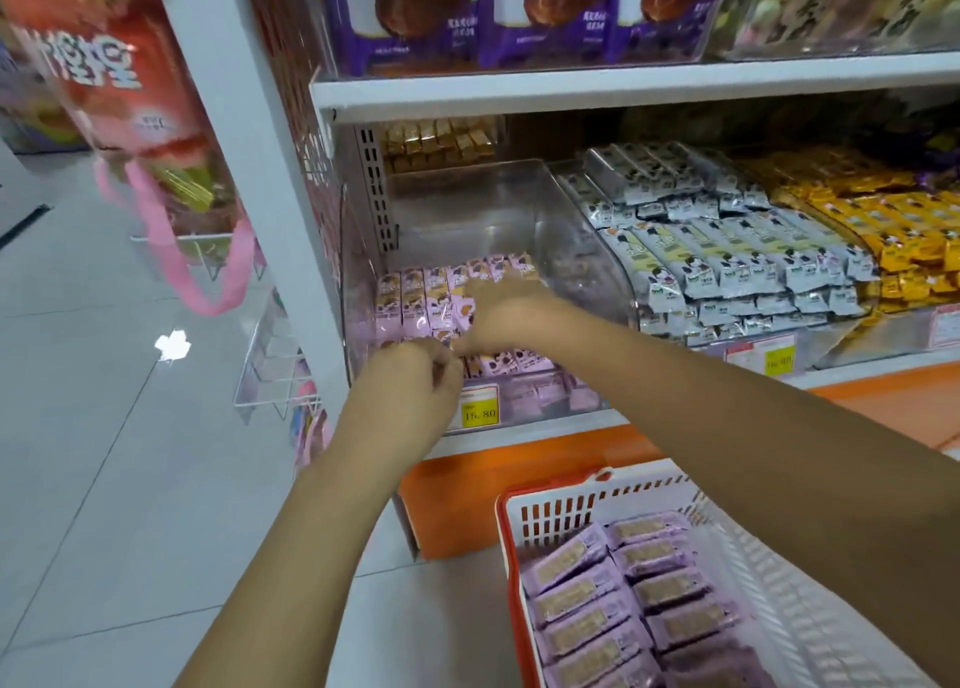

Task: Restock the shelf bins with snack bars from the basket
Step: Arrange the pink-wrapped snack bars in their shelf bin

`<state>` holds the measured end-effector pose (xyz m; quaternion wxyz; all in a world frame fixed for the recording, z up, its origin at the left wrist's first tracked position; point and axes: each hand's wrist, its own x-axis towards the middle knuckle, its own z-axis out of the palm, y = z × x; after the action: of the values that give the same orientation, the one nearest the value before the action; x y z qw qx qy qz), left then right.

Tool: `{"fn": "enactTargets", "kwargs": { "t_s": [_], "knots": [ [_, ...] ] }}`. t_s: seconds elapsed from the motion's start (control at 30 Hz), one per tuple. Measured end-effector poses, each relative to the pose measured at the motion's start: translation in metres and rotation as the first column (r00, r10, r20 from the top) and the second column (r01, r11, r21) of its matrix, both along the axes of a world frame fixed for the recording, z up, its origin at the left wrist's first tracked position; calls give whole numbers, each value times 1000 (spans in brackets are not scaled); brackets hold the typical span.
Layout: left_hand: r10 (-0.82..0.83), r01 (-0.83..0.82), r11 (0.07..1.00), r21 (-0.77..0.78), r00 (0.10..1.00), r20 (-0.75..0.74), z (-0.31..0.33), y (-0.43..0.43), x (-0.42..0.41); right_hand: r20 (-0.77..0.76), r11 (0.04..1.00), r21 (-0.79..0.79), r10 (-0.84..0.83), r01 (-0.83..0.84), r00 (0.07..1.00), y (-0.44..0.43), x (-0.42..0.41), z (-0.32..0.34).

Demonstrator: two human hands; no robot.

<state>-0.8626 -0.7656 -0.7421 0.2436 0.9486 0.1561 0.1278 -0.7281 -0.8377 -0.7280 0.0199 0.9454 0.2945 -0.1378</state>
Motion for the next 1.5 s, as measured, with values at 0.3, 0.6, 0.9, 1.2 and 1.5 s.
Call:
{"fn": "enactTargets", "kwargs": {
  "t_s": [0.3, 0.6, 0.9, 1.2, 1.5],
  "knots": [
    [-83, 82, 996, -35, 995, -46, 4, -11, -12, 229, 976, -202, -38, 86, 973, -21, -4, -5],
    [-135, 147, 989, -2, 915, 380, 4, -51, -32, 319, 887, 440, -10, -139, 948, -84, -31, 5],
    [-326, 423, 904, 60, 775, -541, -77, -91, -46, 54, 936, 278, 209, -216, 976, -192, -74, -129],
    [-250, 448, 894, 7, 513, -821, -160, -95, -58, -298, 968, 128, 244, -214, 923, -204, -77, -251],
    [-291, 483, 876, -22, 491, -821, -165, -91, -44, -183, 862, 6, 499, -507, 847, -193, -79, -262]
  ]
}}
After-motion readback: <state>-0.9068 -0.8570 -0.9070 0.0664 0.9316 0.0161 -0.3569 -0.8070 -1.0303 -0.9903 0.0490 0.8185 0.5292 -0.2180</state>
